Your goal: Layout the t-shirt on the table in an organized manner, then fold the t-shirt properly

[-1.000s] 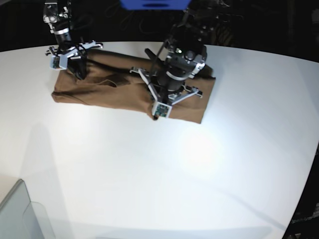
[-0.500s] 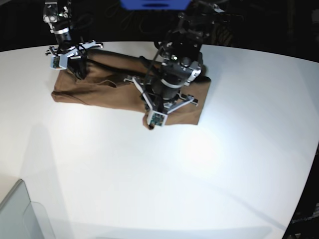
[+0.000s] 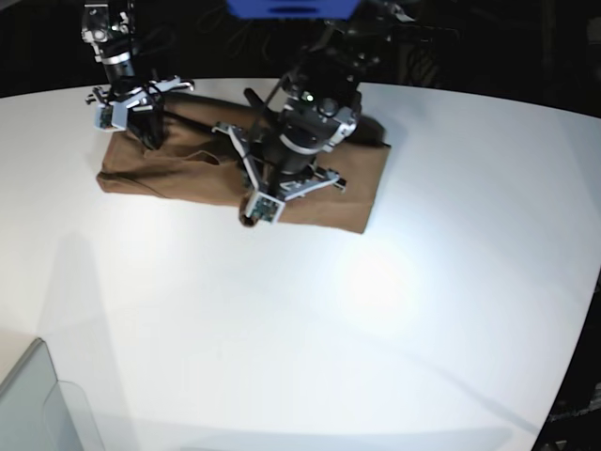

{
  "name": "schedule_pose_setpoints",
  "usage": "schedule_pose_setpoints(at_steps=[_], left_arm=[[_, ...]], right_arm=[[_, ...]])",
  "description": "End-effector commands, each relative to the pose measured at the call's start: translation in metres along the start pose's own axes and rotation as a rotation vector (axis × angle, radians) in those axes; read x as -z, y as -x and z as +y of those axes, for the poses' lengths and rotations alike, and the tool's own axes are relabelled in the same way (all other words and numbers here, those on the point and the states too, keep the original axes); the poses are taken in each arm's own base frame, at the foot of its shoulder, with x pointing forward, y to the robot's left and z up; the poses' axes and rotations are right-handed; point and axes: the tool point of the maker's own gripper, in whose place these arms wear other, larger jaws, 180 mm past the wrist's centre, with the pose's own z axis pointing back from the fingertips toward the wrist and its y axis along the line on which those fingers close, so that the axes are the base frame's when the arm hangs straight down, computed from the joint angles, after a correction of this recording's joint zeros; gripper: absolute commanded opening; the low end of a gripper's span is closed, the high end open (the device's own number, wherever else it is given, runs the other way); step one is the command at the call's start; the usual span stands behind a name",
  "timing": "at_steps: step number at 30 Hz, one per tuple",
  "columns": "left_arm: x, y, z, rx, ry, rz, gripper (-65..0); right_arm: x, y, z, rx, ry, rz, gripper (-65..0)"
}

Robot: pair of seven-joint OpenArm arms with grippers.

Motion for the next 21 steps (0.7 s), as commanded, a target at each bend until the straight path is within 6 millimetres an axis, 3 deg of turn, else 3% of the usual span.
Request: schedule_pose_setpoints(at_steps=[1,6,18,21], left_arm=[[-0.008,-0.028,-0.007,0.002,0.015,-0.092,-50.8],[-0.023,-0.046,-0.008,0.004,0.016,-0.154,-50.8],[-0.020,-0.035,0.000,0.025,0.000,-0.128,-50.8],[-0.019,-0.024,0.011,0.042,-0.020,-0.098,-50.7]], right_arm=[[0.000,-0.012,0.000,-0.004,-0.006,-0.043,-65.0],[0.000,-0.011,0.000,-0.004,-0.005,-0.041,-65.0],[0.001,-0.014,0.000,-0.004,-0.006,-0.047,-65.0],[0.002,-0.015,0.000,-0.005,-0.007,-0.050,-65.0]])
